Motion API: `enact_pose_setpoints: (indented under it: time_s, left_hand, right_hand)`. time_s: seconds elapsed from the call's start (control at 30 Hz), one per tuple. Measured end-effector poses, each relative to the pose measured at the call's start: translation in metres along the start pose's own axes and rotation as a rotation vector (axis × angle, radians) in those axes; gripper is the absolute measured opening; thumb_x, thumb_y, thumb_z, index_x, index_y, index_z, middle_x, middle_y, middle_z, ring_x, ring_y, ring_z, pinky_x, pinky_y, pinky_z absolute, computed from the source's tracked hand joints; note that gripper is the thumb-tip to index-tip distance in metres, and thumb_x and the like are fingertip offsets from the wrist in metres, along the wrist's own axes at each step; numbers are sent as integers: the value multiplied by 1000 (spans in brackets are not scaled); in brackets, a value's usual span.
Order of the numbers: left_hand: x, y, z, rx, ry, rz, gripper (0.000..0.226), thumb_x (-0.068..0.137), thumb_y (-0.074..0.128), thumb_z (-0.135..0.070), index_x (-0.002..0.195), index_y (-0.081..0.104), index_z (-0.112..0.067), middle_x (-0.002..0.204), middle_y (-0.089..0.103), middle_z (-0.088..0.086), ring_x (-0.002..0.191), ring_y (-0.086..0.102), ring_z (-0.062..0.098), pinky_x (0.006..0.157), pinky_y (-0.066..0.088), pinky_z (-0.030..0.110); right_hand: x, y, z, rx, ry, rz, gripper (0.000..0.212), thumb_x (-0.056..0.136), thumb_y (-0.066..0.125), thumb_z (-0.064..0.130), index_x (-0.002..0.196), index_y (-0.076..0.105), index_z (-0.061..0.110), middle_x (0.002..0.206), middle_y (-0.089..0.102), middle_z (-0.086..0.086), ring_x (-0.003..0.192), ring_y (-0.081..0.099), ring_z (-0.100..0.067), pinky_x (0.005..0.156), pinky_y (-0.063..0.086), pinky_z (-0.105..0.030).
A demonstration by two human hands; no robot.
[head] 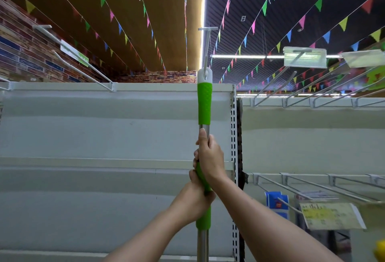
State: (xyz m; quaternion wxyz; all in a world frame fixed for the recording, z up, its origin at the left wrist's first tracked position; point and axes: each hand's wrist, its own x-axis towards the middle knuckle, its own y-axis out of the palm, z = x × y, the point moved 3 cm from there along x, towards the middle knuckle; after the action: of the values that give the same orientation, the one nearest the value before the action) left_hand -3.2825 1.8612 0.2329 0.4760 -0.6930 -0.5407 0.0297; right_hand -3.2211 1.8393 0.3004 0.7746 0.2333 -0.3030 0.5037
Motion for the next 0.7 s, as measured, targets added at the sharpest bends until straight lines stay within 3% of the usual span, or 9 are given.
enact_pose_setpoints:
  time_s: [0.2, 0.33, 0.47, 0.7]
  left_hand:
    - [2, 1, -1, 22, 27, 0, 38, 90, 45, -27, 123, 31, -13, 103, 58, 16, 91, 60, 31, 81, 55, 51]
    - [13, 8, 10, 15, 13, 0, 57, 78, 41, -43, 126, 29, -13, 100, 59, 8, 87, 61, 25, 79, 55, 50]
    - [19, 10, 14, -34, -10, 3, 59, 74, 42, -44, 124, 29, -17, 100, 57, 4, 89, 61, 21, 80, 56, 48]
    - [22, 8, 12, -59, -53, 5, 42, 85, 50, -31, 121, 31, -16, 95, 59, 6, 84, 60, 23, 78, 56, 48]
  right_hand:
    - [1, 1, -3, -17, 18, 5, 42, 96, 36, 53, 84, 47, 14, 62, 50, -3, 48, 48, -16, 49, 43, -30]
    - [6, 1, -8, -42, 40, 38, 41, 97, 34, 54, 83, 45, 17, 62, 51, -3, 48, 51, -18, 52, 44, -32]
    - [12, 0, -10, -34, 36, 68, 40, 97, 34, 53, 83, 44, 17, 62, 50, -3, 49, 50, -17, 52, 45, -31]
    - [20, 1, -18, -45, 30, 70, 40, 97, 33, 53, 84, 43, 16, 60, 50, -1, 49, 50, -17, 53, 46, -31]
